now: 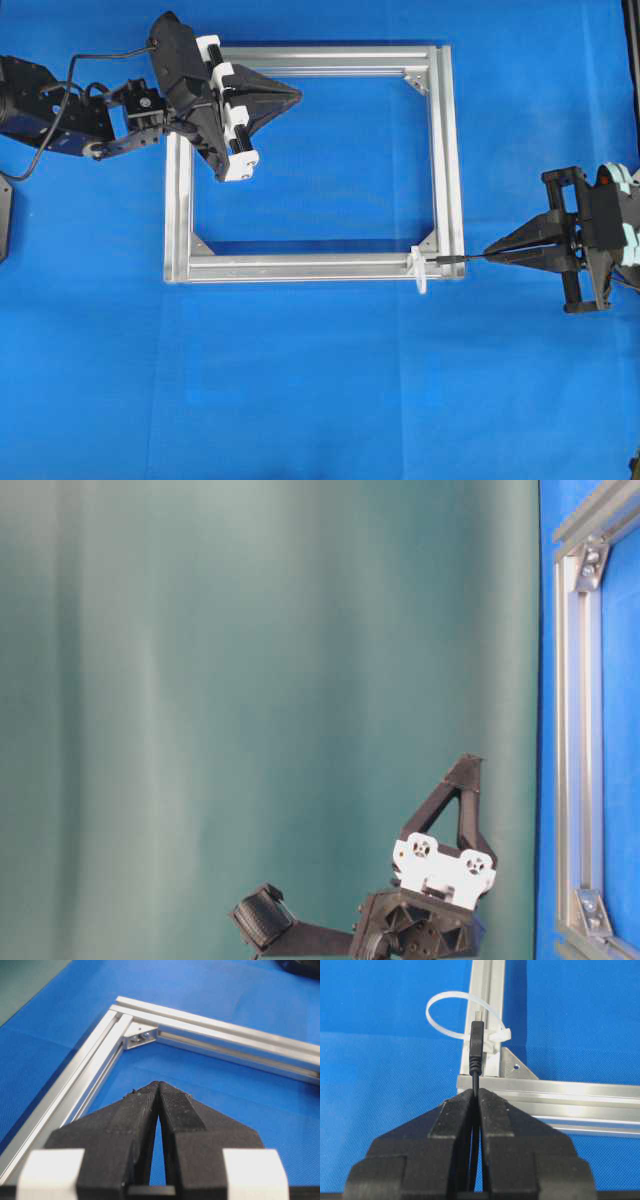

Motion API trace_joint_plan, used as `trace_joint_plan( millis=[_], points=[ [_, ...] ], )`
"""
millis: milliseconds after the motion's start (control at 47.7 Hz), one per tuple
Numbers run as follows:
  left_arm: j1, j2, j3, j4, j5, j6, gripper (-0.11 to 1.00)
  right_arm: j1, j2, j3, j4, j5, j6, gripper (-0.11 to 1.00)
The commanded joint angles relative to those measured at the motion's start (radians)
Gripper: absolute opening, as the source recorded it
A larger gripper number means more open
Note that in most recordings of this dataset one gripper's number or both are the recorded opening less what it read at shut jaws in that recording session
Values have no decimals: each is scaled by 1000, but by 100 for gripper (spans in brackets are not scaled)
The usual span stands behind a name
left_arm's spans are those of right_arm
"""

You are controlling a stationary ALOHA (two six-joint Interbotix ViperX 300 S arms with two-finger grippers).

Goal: Insert the wire through the string loop located on the right side.
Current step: 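Push the plug leftward through the zip-tie loop with the right gripper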

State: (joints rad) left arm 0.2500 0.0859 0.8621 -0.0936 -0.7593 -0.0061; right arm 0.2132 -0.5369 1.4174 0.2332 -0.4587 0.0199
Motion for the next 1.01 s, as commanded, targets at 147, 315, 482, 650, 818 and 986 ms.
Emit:
trace_joint_plan(
  millis=[147,315,482,650,818,986],
  points=[
    [-5,-28,-15,3,-8,2,0,-2,-2,-12,0,-6,0,-3],
    [-8,-28,-17,3,-8,2,0,-2,5,-20,0,-11,5,-3],
    [-8,-26,-18,3,-8,0,0,-2,74,-66,-2,-25,8,-3],
    [-11,-26,-18,3,-8,0,0,-2,201,-130,0,-75,8,-3],
    [-12,-26,-18,3,-6,0,0,-2,321,-218,-2,-110,3,-3],
    [-15,-26,-21,3,-5,0,0,-2,402,-290,-2,-110,-2,-3]
  ],
)
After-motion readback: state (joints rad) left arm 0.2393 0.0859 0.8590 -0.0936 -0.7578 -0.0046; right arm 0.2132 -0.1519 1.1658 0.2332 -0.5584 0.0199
